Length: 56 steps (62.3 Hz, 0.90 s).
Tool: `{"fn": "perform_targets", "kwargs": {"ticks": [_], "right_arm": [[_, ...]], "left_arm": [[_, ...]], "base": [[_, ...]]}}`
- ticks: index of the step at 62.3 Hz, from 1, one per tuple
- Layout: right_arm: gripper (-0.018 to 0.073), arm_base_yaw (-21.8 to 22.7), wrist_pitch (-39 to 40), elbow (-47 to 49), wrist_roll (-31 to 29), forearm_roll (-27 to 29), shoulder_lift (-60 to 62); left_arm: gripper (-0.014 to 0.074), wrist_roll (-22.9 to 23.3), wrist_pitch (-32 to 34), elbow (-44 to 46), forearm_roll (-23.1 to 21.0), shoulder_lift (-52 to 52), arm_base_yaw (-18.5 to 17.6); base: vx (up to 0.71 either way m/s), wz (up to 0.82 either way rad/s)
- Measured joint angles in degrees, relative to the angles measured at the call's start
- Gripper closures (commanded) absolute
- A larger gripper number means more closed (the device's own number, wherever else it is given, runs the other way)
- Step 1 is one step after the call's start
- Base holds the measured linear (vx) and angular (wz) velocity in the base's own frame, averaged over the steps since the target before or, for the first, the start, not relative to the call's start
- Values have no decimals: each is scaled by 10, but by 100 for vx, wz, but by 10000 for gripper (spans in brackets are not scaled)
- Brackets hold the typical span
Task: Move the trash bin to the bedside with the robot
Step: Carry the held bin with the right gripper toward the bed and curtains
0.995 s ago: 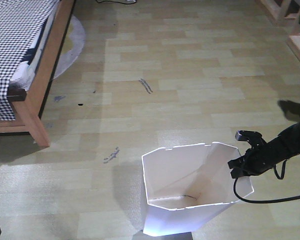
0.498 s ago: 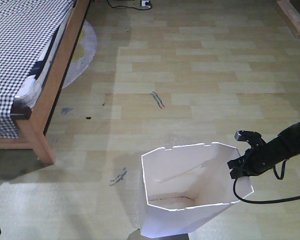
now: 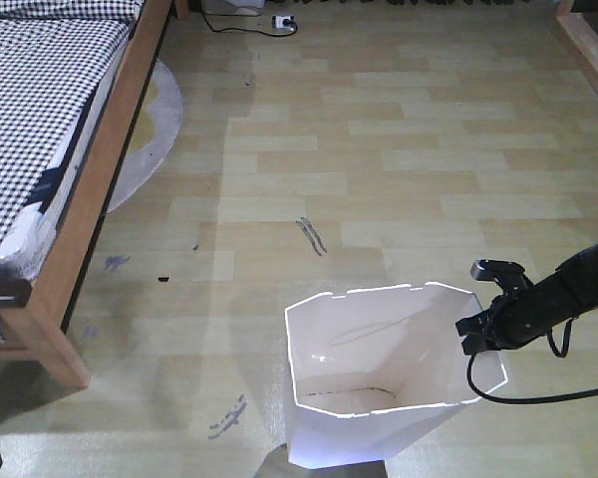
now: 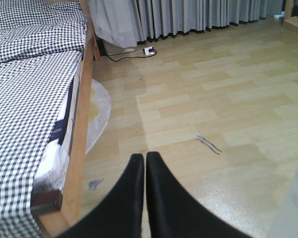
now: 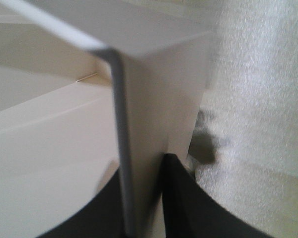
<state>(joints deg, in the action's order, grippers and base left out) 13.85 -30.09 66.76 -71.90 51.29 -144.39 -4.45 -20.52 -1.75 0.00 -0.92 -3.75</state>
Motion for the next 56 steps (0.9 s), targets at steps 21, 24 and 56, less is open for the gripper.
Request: {"fn": "perform_targets", "kwargs": {"ticks": [21, 24, 56], "right_arm": [[559, -1, -1, 0, 0, 0, 0], [559, -1, -1, 0, 0, 0, 0], [559, -1, -2, 0, 0, 1, 0]], "left_arm": [[603, 0, 0, 0, 0, 0, 0], [603, 0, 0, 0, 0, 0, 0], [603, 0, 0, 0, 0, 0, 0]], "base": [[38, 3], [37, 0], [37, -3]]}}
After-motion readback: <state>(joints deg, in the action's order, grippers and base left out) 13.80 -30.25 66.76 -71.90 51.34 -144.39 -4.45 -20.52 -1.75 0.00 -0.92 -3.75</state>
